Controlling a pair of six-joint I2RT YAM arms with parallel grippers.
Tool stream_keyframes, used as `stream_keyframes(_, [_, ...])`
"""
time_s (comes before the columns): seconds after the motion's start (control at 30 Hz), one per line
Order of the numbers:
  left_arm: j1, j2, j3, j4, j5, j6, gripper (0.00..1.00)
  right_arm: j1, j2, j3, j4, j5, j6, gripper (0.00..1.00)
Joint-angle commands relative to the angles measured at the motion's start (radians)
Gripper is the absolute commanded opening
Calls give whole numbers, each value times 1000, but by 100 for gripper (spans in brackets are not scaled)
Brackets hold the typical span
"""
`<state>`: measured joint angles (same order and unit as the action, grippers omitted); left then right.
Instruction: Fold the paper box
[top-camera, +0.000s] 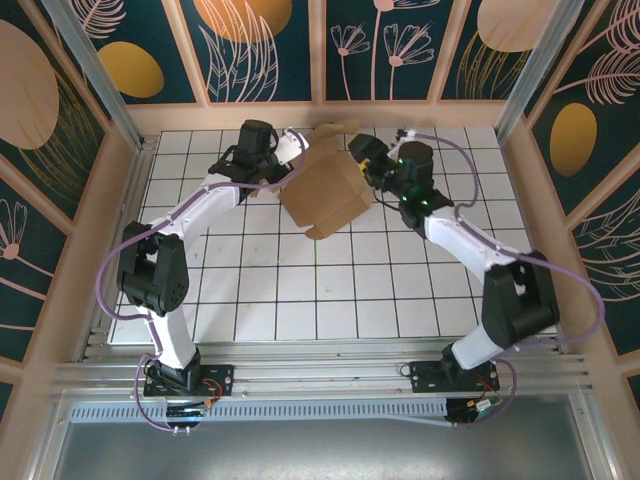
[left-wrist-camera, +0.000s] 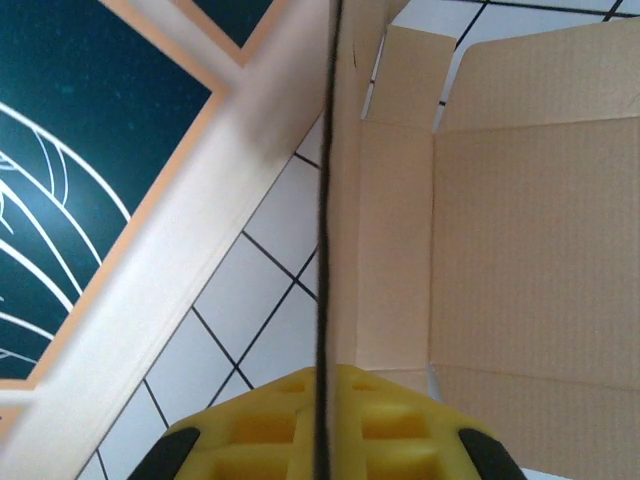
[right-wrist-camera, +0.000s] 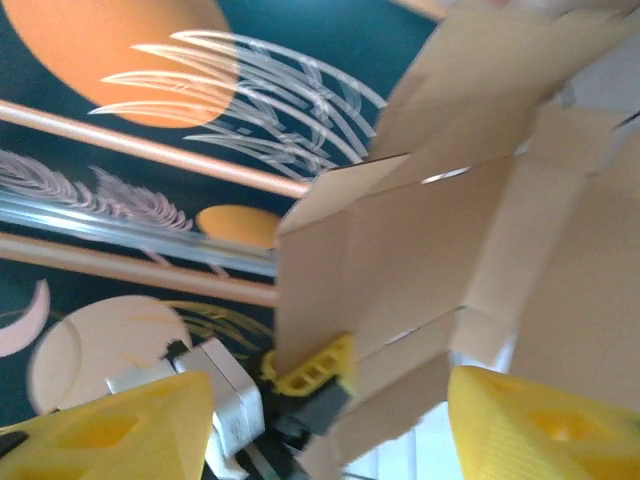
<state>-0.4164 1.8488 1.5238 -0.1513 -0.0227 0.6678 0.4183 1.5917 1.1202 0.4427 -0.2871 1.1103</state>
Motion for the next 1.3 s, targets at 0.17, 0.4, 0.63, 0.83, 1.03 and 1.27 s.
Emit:
stream_keyframes(0.17, [-7, 1, -5, 35, -11, 62, 0, 56, 302, 249, 172, -116, 212, 69])
stream_keyframes(0.4, [-9, 19, -5, 30, -12, 92, 0, 60, 370, 271, 221, -119, 222, 77])
stream_keyframes(0.63, [-10, 24, -5, 29, 6, 100, 0, 50, 369, 264, 253, -103, 216, 87])
stream_keyframes(0.83, [-10, 30, -10, 22, 1, 109, 0, 42, 349, 273, 256, -109, 255, 82])
stream_keyframes(1.03, [-10, 50, -6, 21, -12, 105, 0, 40, 269, 209, 279, -97, 267, 81])
stream_keyframes(1.27, [-10, 50, 10, 15, 36, 84, 0, 27, 243, 196, 228, -55, 275, 81])
